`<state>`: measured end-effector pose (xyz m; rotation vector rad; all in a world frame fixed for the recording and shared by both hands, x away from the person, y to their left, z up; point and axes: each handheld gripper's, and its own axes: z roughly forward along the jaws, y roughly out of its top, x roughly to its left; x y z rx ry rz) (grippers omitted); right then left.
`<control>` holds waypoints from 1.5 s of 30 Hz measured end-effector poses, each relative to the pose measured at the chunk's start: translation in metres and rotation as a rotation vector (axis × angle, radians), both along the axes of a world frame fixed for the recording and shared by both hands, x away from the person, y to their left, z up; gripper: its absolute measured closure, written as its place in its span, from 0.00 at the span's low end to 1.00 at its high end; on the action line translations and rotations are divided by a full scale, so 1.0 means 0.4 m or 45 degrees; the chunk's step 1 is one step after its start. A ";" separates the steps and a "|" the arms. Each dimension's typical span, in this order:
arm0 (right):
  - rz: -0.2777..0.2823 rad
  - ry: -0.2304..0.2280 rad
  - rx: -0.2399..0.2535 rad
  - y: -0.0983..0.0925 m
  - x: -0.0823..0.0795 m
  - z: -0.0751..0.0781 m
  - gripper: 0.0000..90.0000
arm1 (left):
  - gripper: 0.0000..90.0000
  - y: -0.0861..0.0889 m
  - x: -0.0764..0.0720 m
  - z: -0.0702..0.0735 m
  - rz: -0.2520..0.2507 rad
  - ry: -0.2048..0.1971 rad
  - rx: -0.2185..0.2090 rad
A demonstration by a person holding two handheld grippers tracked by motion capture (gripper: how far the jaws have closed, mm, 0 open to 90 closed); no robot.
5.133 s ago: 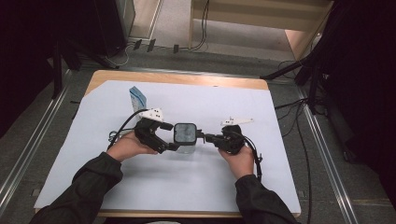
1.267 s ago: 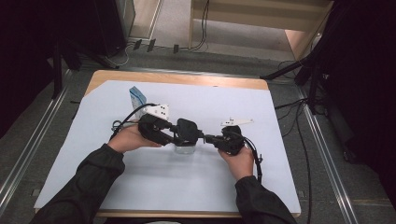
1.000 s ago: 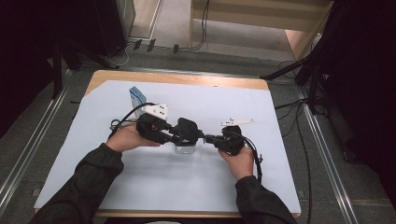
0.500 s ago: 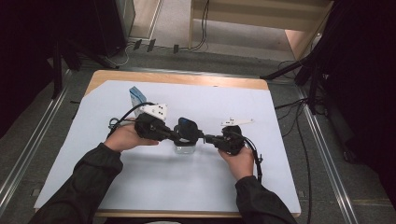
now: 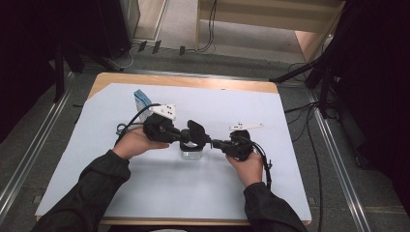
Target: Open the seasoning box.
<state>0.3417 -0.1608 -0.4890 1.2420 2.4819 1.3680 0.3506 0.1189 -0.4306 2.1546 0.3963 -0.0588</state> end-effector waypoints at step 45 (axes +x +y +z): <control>-0.037 -0.024 0.011 0.015 -0.016 0.007 1.00 | 1.00 -0.116 0.032 0.005 0.059 0.062 0.012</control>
